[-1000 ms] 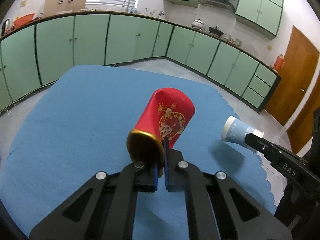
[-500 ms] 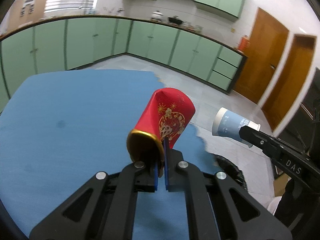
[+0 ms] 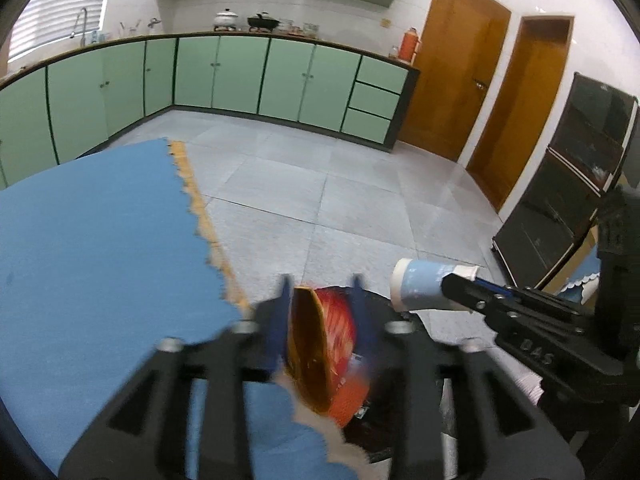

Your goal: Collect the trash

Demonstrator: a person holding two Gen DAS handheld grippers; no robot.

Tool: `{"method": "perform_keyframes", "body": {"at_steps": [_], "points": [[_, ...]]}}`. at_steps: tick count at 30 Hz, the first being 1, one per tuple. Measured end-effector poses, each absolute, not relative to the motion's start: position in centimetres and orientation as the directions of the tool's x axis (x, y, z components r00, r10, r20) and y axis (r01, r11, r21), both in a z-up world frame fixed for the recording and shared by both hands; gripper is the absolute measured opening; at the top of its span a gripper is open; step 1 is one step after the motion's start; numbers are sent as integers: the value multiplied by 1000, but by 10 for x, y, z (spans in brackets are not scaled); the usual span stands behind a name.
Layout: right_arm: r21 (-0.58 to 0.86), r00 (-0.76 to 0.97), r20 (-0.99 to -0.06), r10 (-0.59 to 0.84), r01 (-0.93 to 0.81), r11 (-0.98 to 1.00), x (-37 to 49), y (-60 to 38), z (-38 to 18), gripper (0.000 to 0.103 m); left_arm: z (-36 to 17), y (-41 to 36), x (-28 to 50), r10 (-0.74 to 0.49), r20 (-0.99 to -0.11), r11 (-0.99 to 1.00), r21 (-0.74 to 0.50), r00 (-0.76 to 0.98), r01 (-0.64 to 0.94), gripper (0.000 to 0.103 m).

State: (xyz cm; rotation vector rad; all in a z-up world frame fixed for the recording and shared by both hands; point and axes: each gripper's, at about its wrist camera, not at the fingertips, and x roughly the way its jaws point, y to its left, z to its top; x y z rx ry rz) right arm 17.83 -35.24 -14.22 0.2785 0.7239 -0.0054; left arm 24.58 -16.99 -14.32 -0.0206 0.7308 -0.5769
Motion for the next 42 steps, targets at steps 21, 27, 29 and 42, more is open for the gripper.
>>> {"method": "perform_keyframes", "body": {"at_steps": [21, 27, 29, 42], "points": [[242, 768, -638, 53, 134, 961, 166, -358, -130, 61, -127, -149, 236, -473, -603, 867, -189, 642, 461, 67], [233, 802, -593, 67, 92, 968, 146, -343, -104, 80, -107, -127, 220, -456, -575, 880, -177, 679, 440, 78], [231, 811, -580, 74, 77, 970, 140, -339, -95, 87, -100, -119, 214, -447, -565, 886, -172, 694, 431, 82], [217, 859, -494, 136, -30, 976, 103, -305, -46, 97, -58, -82, 176, -411, -510, 907, -143, 756, 397, 92]]}}
